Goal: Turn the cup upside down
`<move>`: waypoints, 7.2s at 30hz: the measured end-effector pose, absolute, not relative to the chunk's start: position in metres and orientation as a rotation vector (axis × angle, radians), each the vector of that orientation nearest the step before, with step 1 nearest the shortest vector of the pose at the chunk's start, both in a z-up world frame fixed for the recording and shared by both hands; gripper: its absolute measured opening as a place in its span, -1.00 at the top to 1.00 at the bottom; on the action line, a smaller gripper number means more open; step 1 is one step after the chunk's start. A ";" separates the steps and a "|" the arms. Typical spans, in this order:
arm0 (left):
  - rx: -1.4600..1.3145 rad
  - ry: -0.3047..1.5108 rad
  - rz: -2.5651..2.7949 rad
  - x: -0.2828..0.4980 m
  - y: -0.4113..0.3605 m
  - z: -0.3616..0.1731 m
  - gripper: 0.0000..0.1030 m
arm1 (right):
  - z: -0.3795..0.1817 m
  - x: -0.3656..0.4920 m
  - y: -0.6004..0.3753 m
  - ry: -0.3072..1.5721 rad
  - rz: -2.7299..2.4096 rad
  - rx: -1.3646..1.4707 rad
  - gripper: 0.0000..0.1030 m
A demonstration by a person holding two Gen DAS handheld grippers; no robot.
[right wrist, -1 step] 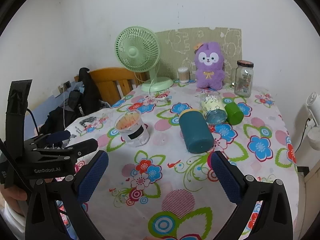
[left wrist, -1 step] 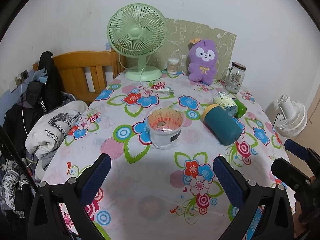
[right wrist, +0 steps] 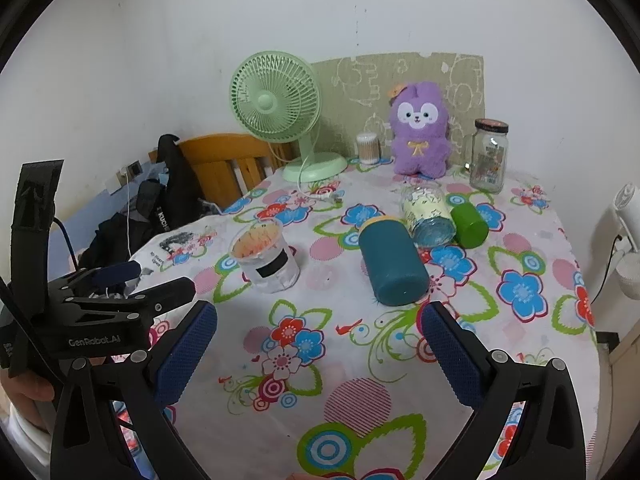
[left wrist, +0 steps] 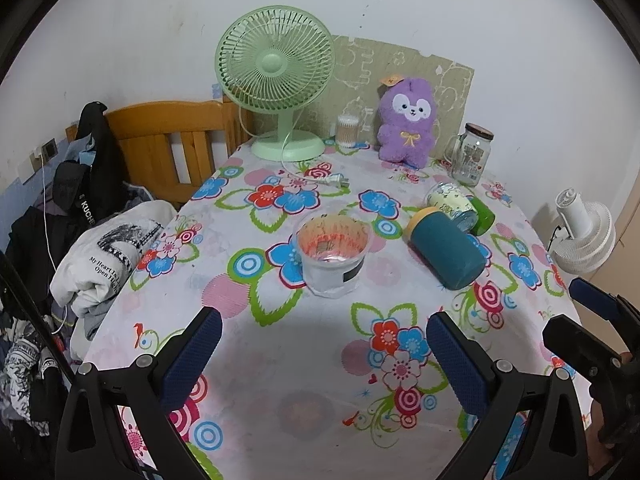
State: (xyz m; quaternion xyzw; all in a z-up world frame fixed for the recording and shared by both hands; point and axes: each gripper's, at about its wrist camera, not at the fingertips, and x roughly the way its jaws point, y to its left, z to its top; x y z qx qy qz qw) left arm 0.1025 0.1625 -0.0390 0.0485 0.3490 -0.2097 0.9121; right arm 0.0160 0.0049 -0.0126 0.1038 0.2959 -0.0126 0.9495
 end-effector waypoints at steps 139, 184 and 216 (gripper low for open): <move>0.264 0.868 -0.570 0.070 0.171 -0.148 -1.00 | -0.100 0.109 0.027 1.648 0.169 0.174 -0.81; 0.151 0.900 -0.696 0.053 0.067 -0.072 -1.00 | -0.019 -0.041 -0.111 1.242 0.074 0.400 -0.84; 0.224 1.152 -0.839 0.046 -0.060 -0.104 -1.00 | -0.088 -0.131 -0.177 1.146 0.056 0.628 -0.91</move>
